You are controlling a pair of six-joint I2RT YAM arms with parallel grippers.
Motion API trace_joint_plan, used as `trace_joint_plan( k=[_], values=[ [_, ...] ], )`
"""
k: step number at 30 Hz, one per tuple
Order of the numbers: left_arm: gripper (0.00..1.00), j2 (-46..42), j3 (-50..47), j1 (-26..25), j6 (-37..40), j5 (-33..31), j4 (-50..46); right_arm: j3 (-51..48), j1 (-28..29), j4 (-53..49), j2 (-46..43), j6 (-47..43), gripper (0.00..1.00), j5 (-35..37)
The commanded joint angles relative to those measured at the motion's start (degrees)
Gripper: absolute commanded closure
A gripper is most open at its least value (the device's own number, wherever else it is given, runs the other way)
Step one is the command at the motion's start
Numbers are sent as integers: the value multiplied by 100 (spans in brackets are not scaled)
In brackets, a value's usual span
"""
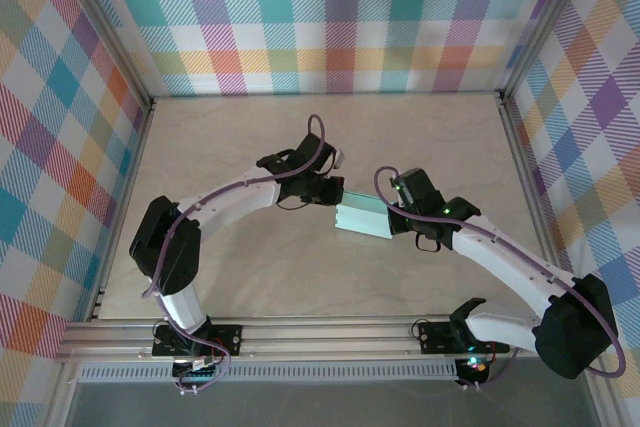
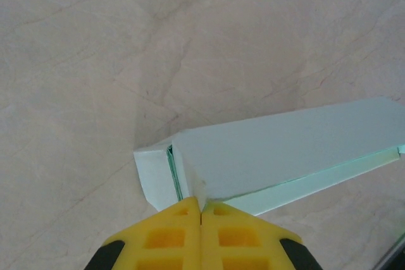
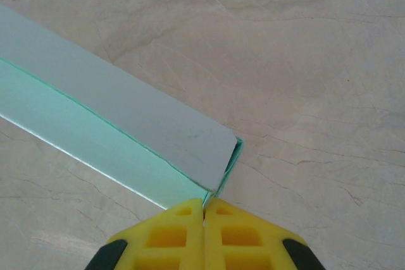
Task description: Fold the paper box
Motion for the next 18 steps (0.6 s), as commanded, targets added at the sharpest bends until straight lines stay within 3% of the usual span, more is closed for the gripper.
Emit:
trace_joint_plan(
  k=[1, 6, 18],
  values=[
    [100, -329, -546, -180, 188, -155, 799, -94, 98, 414, -22, 156, 100, -136],
    [100, -626, -1142, -464, 519, -620, 1499, -372, 99, 717, -180, 186, 100, -186],
    [100, -421, -1775, -938, 810, -1271, 2060, -673, 99, 969, -332, 231, 100, -233]
  ],
)
